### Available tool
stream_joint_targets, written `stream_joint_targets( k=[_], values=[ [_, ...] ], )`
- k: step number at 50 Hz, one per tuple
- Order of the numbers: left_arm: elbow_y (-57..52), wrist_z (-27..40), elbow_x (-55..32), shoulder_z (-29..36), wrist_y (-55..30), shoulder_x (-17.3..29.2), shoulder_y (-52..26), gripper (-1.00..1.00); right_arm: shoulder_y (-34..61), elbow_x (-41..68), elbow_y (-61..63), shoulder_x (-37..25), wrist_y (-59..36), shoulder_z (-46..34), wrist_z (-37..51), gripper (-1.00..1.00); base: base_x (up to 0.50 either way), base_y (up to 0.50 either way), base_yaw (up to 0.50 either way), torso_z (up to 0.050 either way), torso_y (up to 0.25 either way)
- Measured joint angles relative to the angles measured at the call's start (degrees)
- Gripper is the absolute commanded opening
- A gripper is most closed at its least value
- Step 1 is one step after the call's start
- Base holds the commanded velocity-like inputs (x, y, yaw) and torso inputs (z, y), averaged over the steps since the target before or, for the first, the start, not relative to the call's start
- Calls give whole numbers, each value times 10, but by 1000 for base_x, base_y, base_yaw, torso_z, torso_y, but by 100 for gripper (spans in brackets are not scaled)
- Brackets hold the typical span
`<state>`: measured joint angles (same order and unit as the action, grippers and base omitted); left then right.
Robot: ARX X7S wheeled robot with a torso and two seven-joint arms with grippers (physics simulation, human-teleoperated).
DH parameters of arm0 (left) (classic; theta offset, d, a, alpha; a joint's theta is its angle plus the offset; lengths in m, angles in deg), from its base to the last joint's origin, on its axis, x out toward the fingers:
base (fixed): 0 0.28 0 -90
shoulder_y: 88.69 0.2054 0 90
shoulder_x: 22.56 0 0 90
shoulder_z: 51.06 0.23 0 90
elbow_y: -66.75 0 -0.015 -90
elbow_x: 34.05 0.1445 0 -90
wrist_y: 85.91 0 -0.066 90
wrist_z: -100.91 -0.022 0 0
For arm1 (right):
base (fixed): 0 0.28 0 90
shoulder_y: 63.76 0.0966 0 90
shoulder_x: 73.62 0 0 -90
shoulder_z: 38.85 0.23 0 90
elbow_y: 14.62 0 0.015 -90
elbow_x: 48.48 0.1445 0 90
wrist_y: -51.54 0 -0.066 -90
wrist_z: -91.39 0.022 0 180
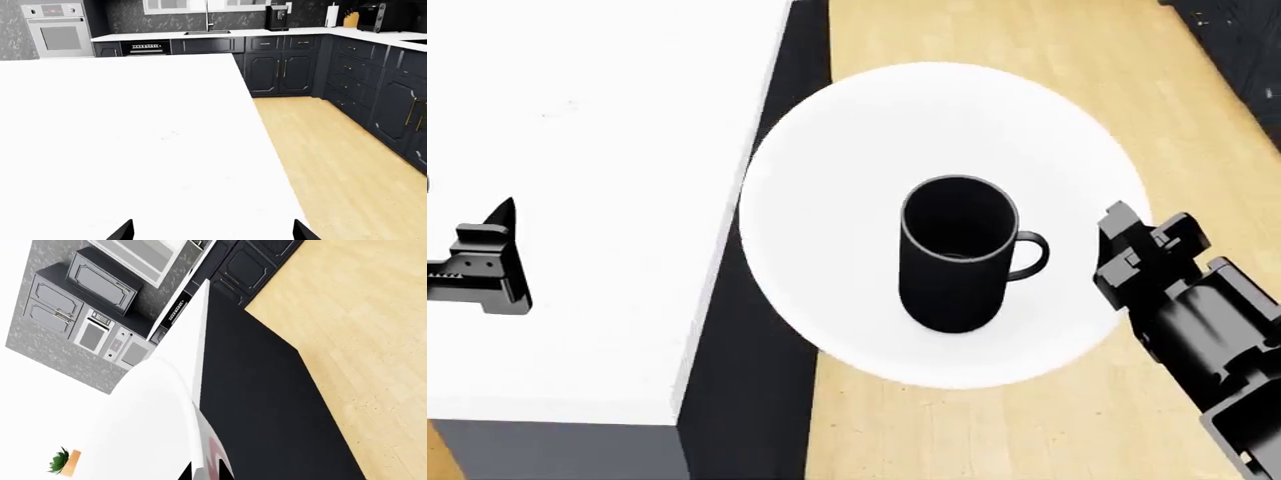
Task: Place the cup inside the bowl on the dining table and move the bowl to any counter.
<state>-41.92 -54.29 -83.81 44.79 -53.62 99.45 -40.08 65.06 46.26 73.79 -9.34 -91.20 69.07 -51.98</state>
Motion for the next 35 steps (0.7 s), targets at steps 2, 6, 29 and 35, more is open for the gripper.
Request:
stream_joint_targets(
  k=[2,6,29,35],
  values=[
    [0,0,0,0,0,0,0,100,0,0,1,0,0,0,1,-100,0,-500,0,0,0],
    [1,0,0,1,2,0,1,100,-2,1,2,-1,2,1,1,-100,4,-500,0,0,3],
    [2,0,-1,2,8,2,7,100,-9,-17,5,-3,19,3,-20,-100,208,-470,0,0,0],
    [2,1,-1,3,8,2,6,100,-9,-34,-3,-5,26,0,-36,-100,482,-245,0,0,2]
  ],
)
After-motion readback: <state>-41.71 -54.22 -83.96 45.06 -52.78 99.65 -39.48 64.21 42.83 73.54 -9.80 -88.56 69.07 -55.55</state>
